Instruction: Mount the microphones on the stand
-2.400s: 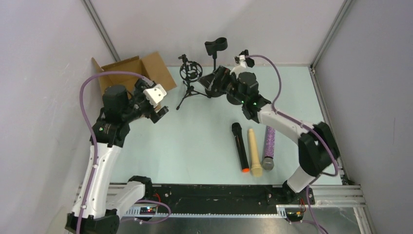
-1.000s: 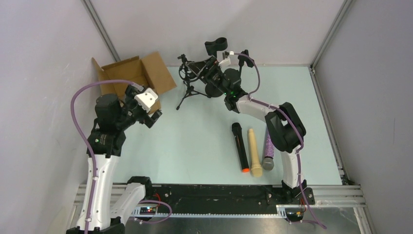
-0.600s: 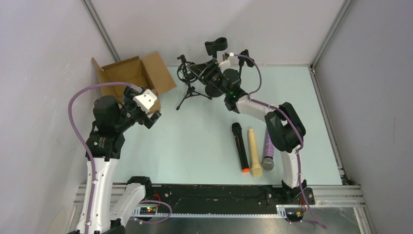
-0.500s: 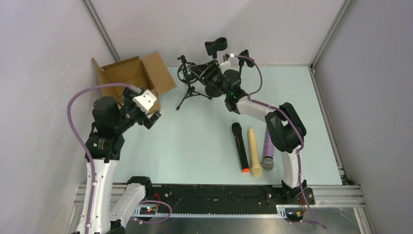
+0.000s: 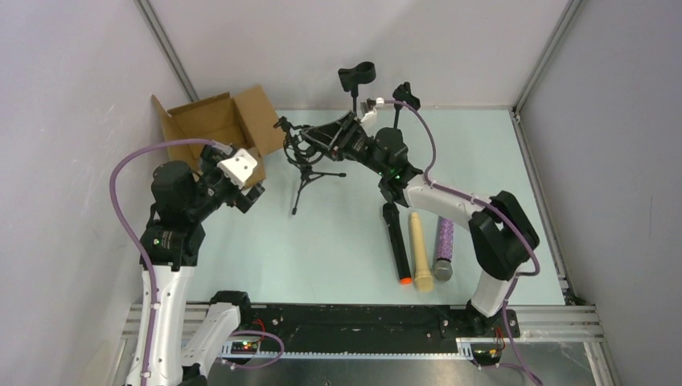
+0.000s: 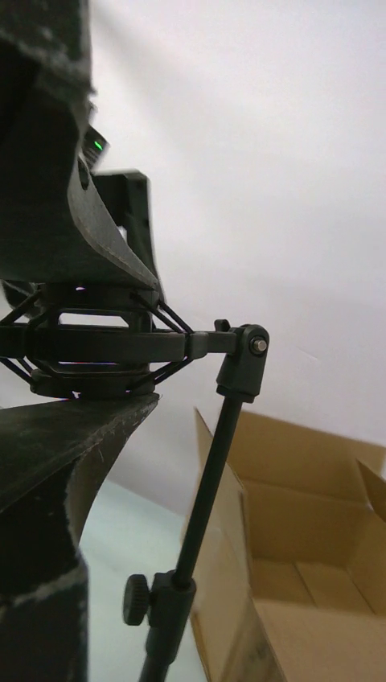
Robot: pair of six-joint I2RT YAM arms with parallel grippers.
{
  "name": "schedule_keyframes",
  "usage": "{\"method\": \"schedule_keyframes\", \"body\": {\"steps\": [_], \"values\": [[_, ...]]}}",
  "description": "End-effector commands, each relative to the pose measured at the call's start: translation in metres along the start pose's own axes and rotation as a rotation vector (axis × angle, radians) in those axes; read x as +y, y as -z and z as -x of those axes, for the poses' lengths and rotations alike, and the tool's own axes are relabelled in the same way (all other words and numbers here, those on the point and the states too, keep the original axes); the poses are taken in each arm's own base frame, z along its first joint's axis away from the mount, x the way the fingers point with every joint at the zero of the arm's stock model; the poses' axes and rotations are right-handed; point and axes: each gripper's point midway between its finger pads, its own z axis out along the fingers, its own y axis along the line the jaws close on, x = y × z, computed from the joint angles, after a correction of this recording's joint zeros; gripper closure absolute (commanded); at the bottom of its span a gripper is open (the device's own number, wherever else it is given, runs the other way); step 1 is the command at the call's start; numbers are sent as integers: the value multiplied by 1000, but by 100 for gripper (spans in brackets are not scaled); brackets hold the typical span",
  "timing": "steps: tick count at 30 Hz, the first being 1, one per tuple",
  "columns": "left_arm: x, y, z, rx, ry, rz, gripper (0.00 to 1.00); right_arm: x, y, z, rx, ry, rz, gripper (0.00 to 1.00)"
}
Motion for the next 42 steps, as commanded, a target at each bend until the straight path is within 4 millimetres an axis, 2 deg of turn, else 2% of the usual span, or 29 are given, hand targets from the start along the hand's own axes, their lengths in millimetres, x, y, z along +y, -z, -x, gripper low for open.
{"method": "schedule_keyframes", "body": {"steps": [1, 4, 11, 15, 21, 25, 28, 34, 38, 39, 42], "values": [[10, 6, 6, -11, -11, 49, 0, 97, 28, -7, 31, -1, 226, 57], [11, 9, 6, -11, -20, 62, 0, 105, 46, -28, 93, -26, 224, 57], [12, 16, 16, -37, 50, 82, 0, 95, 86, -65, 195, -63, 176, 56], [16, 17, 19, -35, 108, 106, 0, 95, 89, -88, 242, -100, 207, 55], [18, 26, 22, -46, 158, 146, 0, 103, 88, -110, 282, -120, 249, 56], [16, 31, 21, -51, 159, 156, 0, 113, 91, -112, 283, -113, 284, 56], [15, 34, 21, -51, 156, 162, 0, 111, 94, -111, 286, -84, 269, 55], [15, 38, 26, -68, 157, 163, 0, 76, 102, -108, 298, -87, 181, 54], [13, 37, 25, -69, 159, 157, 0, 52, 110, -105, 294, -121, 137, 46], [13, 37, 24, -67, 159, 156, 0, 53, 112, -102, 286, -126, 151, 44], [12, 36, 21, -60, 143, 155, 0, 41, 117, -102, 293, -126, 115, 38]]}}
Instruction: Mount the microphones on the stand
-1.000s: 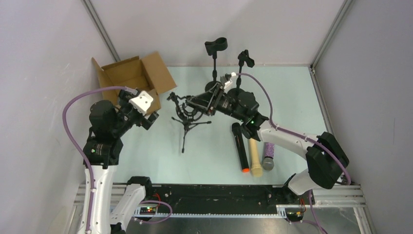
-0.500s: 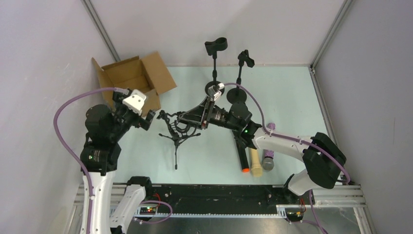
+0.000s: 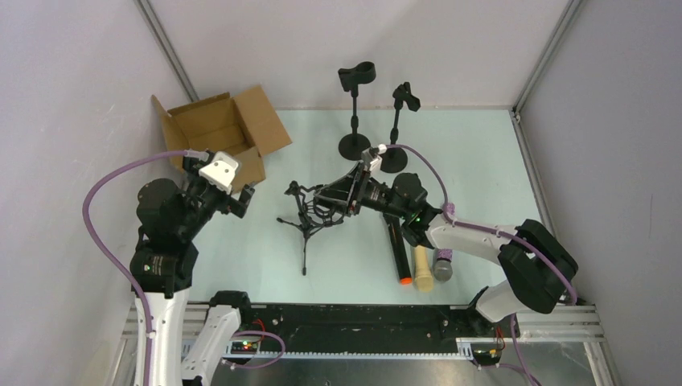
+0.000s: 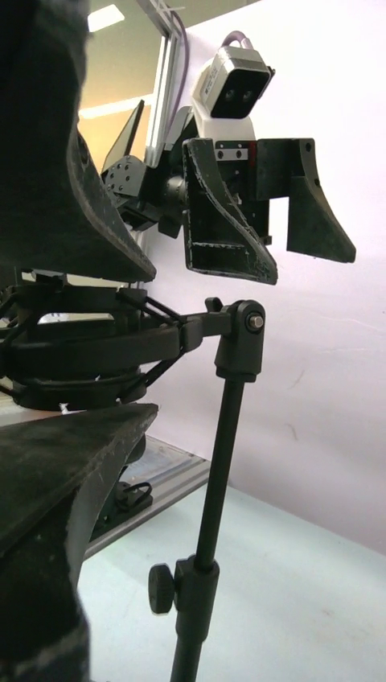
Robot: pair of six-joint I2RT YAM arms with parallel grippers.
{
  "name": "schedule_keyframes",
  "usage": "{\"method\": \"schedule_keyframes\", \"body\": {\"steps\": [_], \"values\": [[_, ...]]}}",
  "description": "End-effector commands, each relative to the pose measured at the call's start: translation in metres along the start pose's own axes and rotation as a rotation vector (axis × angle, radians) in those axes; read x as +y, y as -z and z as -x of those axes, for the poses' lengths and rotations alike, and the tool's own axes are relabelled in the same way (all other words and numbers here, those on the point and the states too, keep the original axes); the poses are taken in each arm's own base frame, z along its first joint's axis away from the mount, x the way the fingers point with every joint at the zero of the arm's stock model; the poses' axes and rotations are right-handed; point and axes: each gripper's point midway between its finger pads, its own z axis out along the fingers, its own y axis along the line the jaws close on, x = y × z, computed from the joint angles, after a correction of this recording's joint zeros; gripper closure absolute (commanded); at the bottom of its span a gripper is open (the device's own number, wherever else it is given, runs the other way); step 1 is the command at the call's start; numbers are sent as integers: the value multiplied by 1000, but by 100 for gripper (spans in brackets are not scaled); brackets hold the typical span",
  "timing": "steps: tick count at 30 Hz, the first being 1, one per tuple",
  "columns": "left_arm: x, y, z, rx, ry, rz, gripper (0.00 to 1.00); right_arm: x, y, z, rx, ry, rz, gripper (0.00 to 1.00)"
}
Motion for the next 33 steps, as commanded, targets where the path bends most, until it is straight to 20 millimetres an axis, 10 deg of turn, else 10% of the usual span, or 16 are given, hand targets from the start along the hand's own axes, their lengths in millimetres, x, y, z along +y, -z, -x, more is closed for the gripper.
{"method": "schedule_keyframes", "body": {"steps": [1, 6, 13, 27, 33], "values": [[5, 3, 6, -19, -8, 25, 0, 33, 12, 2, 2, 43, 100, 36], [3, 4, 9, -30, -9, 14, 0, 29, 18, 6, -1, 46, 47, 2], [4, 8, 23, -57, 57, 18, 0, 18, 48, 25, -9, 126, -137, 1], [3, 4, 30, -34, 145, -9, 0, -38, 186, 61, -119, 283, -734, 1], [4, 5, 22, 9, 147, -2, 0, -88, 213, 64, -21, 558, -1314, 1]]}}
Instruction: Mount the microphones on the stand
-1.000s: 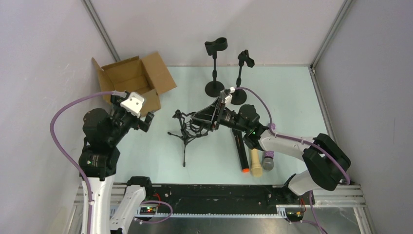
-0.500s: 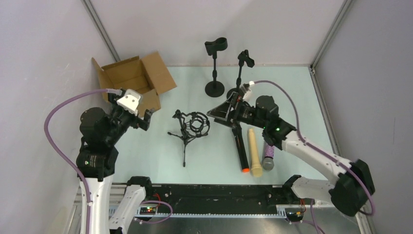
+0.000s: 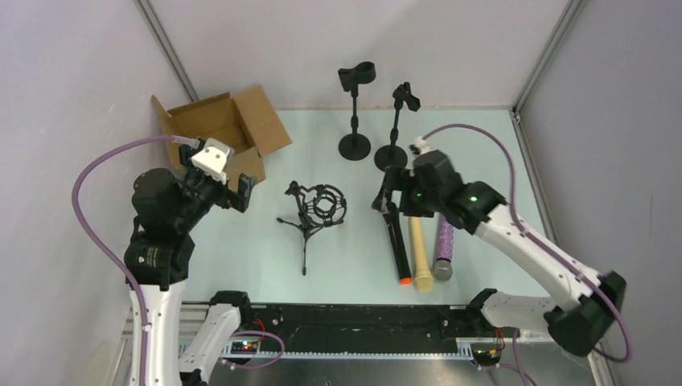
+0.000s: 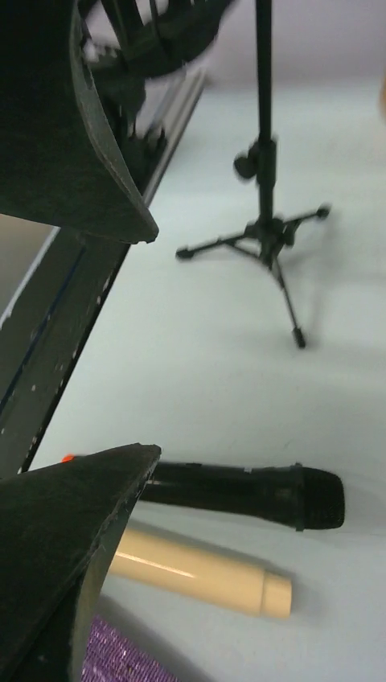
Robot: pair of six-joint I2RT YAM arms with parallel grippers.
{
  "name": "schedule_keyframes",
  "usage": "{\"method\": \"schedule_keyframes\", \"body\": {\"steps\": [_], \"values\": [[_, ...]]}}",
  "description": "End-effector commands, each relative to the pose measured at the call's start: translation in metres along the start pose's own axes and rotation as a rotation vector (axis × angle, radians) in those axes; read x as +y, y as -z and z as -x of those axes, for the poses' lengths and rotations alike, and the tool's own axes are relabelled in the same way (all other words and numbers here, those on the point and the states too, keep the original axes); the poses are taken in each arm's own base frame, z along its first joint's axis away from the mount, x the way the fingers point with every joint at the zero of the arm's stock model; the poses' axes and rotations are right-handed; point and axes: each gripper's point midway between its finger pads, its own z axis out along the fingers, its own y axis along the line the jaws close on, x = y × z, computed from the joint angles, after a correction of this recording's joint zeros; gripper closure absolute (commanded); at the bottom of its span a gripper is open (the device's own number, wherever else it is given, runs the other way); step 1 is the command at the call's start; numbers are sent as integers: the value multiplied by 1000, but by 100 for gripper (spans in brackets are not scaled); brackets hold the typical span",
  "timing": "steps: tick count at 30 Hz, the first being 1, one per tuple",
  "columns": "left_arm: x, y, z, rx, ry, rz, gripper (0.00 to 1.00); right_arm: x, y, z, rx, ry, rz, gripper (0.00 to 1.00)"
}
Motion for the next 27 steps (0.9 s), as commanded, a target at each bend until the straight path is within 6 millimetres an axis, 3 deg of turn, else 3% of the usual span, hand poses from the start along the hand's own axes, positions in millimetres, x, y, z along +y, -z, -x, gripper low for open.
{"method": "schedule_keyframes", "body": {"steps": [1, 8, 12, 16, 21, 27], "values": [[4, 7, 4, 16, 10, 24, 0, -54, -10, -20, 77, 207, -373, 1], [14, 1, -10, 83, 39, 62, 0, -78, -37, -29, 102, 222, -468, 8], [28, -1, -11, 111, 94, 104, 0, -76, -51, -29, 116, 233, -420, 16], [28, -4, -18, 144, 139, 104, 0, -78, -71, -34, 164, 222, -384, 23], [37, -5, -28, 195, 159, 155, 0, -78, -94, -45, 207, 226, -363, 25], [29, -2, -31, 200, 184, 133, 0, -83, -122, -63, 266, 225, -365, 27]]}}
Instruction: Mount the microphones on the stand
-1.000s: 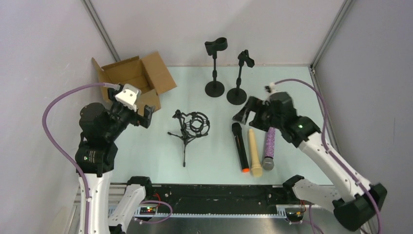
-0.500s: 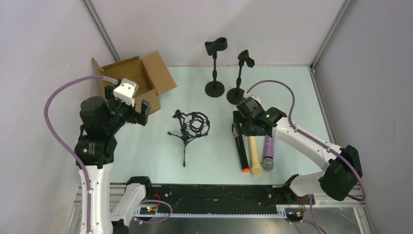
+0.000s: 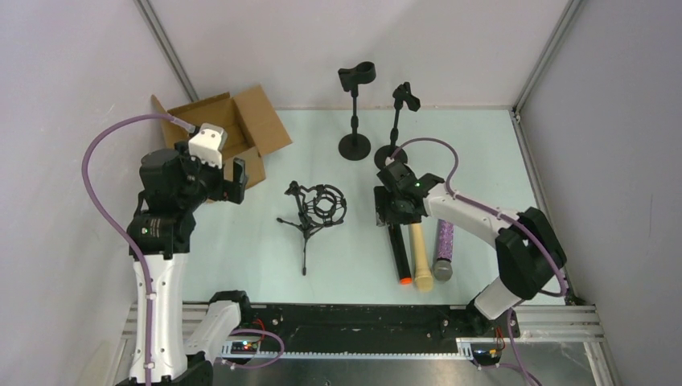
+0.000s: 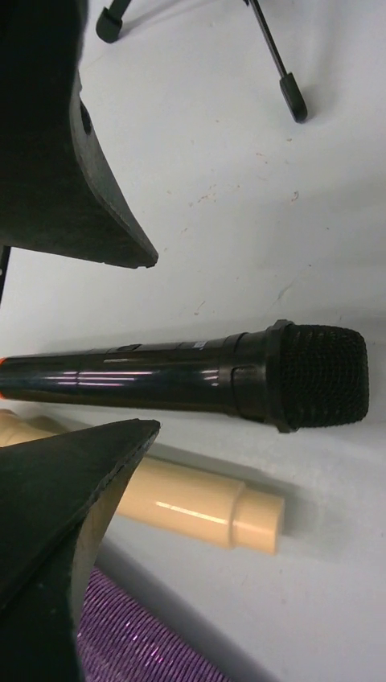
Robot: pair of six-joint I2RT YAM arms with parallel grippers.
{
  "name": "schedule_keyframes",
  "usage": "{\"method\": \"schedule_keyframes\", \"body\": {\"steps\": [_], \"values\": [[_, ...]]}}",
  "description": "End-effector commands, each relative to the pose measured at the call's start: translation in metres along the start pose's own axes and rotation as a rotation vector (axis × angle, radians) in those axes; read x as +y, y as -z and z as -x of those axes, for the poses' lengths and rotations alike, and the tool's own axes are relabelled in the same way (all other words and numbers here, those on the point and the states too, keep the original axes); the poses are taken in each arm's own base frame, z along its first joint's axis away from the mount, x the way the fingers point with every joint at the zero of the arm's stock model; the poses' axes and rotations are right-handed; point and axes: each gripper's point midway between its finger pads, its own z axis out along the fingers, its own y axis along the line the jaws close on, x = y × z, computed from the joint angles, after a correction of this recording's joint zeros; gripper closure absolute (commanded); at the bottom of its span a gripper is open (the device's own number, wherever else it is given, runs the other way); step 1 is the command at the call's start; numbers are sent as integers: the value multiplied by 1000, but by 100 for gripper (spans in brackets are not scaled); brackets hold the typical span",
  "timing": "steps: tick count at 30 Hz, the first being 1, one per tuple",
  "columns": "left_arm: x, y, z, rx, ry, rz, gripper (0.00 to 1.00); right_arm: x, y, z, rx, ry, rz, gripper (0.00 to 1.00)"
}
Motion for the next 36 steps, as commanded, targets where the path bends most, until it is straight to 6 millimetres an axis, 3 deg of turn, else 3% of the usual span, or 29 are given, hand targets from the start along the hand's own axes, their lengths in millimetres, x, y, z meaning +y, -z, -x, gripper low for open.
{"method": "schedule_keyframes", "body": {"steps": [1, 7, 15, 22, 26, 27, 28, 31, 33, 36], "values": [[0, 12, 13, -43, 31, 12, 0, 12, -19, 1, 5, 17, 32, 28], [-1, 14, 3, -29, 17, 18, 0, 2, -36, -7, 38, 39, -23, 30], [-1, 17, 5, -41, 9, 20, 0, -9, -52, -12, 69, 59, -58, 36], [1, 16, 5, -34, 10, 27, 0, -7, -64, -16, 91, 58, -46, 61], [-5, 8, -5, -7, 39, -6, 0, -6, -61, -12, 79, 43, -31, 88], [-6, 7, -7, -3, 42, -11, 0, -4, -56, -9, 68, 34, -22, 97], [-8, 5, -10, 4, 46, -19, 0, -1, -48, -3, 46, 25, -5, 100], [-10, 5, -11, 5, 43, -30, 0, 9, -22, 11, -26, 13, 46, 100], [-13, 6, -10, -6, 29, -48, 0, 22, 12, 30, -127, 8, 114, 100], [-29, 9, -12, -26, -24, -137, 0, 46, 90, 62, -352, 31, 247, 100]]}}
